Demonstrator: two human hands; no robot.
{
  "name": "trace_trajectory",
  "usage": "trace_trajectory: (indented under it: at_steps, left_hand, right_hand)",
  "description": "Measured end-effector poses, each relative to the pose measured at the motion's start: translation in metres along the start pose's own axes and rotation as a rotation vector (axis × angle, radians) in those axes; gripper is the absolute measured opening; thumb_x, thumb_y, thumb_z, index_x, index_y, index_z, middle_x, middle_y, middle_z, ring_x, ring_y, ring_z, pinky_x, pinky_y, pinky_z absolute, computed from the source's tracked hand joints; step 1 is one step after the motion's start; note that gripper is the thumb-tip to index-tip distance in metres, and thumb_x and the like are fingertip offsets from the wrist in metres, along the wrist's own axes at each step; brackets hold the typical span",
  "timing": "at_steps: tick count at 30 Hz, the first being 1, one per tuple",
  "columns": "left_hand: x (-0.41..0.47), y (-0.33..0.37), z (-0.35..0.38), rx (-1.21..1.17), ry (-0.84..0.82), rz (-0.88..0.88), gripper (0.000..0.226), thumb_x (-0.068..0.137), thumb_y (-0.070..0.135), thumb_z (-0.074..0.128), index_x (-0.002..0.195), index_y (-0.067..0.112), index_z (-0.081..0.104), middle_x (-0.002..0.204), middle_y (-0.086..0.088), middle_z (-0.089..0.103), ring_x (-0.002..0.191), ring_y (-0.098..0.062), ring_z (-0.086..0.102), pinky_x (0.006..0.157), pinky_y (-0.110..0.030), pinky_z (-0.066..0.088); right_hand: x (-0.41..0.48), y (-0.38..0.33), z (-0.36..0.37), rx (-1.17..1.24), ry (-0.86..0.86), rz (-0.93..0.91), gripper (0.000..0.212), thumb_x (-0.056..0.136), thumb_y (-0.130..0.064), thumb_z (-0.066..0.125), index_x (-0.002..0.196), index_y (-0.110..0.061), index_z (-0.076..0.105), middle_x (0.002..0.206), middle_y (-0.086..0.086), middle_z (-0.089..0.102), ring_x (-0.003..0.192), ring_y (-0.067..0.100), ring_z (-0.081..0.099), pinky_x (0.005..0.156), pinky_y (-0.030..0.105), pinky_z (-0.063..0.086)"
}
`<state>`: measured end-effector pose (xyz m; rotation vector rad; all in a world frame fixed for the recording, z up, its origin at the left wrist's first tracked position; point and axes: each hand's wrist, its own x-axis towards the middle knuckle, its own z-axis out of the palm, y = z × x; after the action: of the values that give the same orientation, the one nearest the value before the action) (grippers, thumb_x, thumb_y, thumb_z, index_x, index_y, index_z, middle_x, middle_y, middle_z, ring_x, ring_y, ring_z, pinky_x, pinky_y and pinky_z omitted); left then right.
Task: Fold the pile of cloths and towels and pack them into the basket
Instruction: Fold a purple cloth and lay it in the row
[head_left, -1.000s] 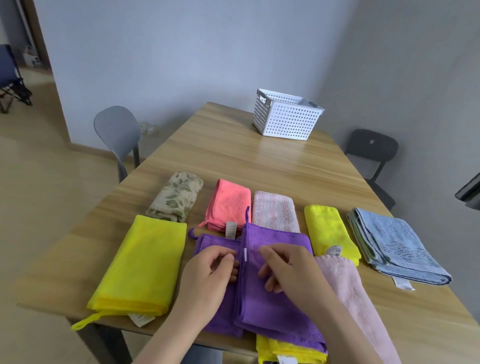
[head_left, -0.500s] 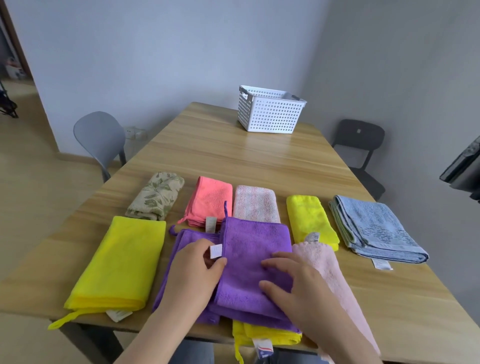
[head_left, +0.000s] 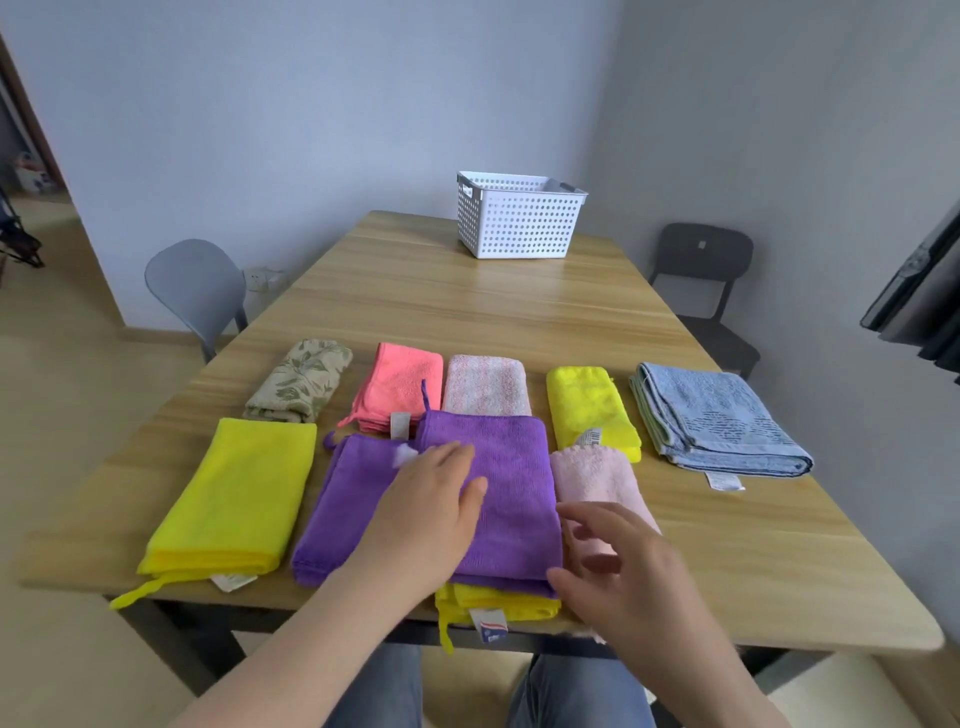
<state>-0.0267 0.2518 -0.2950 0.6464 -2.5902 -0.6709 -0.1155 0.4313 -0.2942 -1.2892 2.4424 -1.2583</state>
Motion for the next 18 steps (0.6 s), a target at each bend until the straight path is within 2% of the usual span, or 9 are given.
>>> trace_trajectory:
  at_steps: [2, 5, 8, 11, 14, 18]
  left_hand:
    - [0.003, -0.012, 0.006, 0.114, -0.198, -0.074, 0.056, 0.101, 0.038, 0.030, 0.149, 0.011, 0.020, 0.158, -0.002, 0.014, 0.145, -0.014, 0.010, 0.115, -0.025, 0.008]
    - [-0.001, -0.020, 0.014, 0.237, -0.251, -0.078, 0.063, 0.099, 0.048, 0.016, 0.151, 0.014, 0.006, 0.159, 0.001, -0.003, 0.146, -0.012, -0.005, 0.118, -0.027, -0.001]
    - [-0.006, -0.020, 0.017, 0.260, -0.217, -0.066, 0.061, 0.100, 0.047, 0.015, 0.151, 0.015, 0.002, 0.159, 0.003, -0.006, 0.145, -0.011, -0.009, 0.117, -0.026, -0.004]
    - [-0.007, -0.021, 0.017, 0.239, -0.210, -0.063, 0.060, 0.101, 0.044, 0.018, 0.151, 0.016, 0.001, 0.159, 0.003, -0.006, 0.145, -0.010, -0.009, 0.116, -0.026, -0.005]
    - [-0.006, -0.024, 0.017, 0.226, -0.230, -0.064, 0.061, 0.100, 0.045, 0.018, 0.151, 0.016, 0.000, 0.159, 0.004, -0.008, 0.145, -0.010, -0.011, 0.118, -0.028, -0.004]
    - [-0.003, -0.025, 0.014, 0.246, -0.277, -0.077, 0.062, 0.100, 0.047, 0.017, 0.151, 0.016, -0.003, 0.158, 0.005, -0.012, 0.144, -0.010, -0.014, 0.118, -0.030, -0.003]
  right_hand:
    - [-0.006, 0.001, 0.005, -0.104, -0.021, -0.034, 0.049, 0.068, -0.026, 0.075, 0.116, -0.029, 0.064, 0.106, -0.027, 0.054, 0.084, -0.007, 0.057, 0.072, 0.005, 0.044]
    - [-0.008, 0.001, 0.017, -0.186, 0.049, -0.087, 0.044, 0.068, -0.036, 0.065, 0.112, -0.031, 0.063, 0.101, -0.022, 0.053, 0.076, -0.008, 0.052, 0.069, 0.006, 0.041]
    - [-0.005, -0.004, 0.029, -0.254, 0.169, -0.115, 0.037, 0.067, -0.031, 0.063, 0.104, -0.030, 0.059, 0.093, -0.017, 0.048, 0.069, 0.003, 0.052, 0.057, 0.014, 0.044]
    - [0.000, -0.005, 0.034, -0.318, 0.174, -0.137, 0.039, 0.060, -0.019, 0.066, 0.097, -0.029, 0.057, 0.088, -0.014, 0.048, 0.064, 0.005, 0.049, 0.048, 0.017, 0.040]
    - [-0.003, -0.001, 0.031, -0.331, 0.179, -0.151, 0.027, 0.056, -0.015, 0.065, 0.079, -0.028, 0.064, 0.081, -0.015, 0.051, 0.068, 0.004, 0.049, 0.050, 0.012, 0.035]
    - [-0.010, 0.008, 0.027, -0.343, 0.100, -0.166, 0.022, 0.061, -0.020, 0.067, 0.079, -0.029, 0.074, 0.079, -0.018, 0.057, 0.073, 0.002, 0.053, 0.054, 0.018, 0.047]
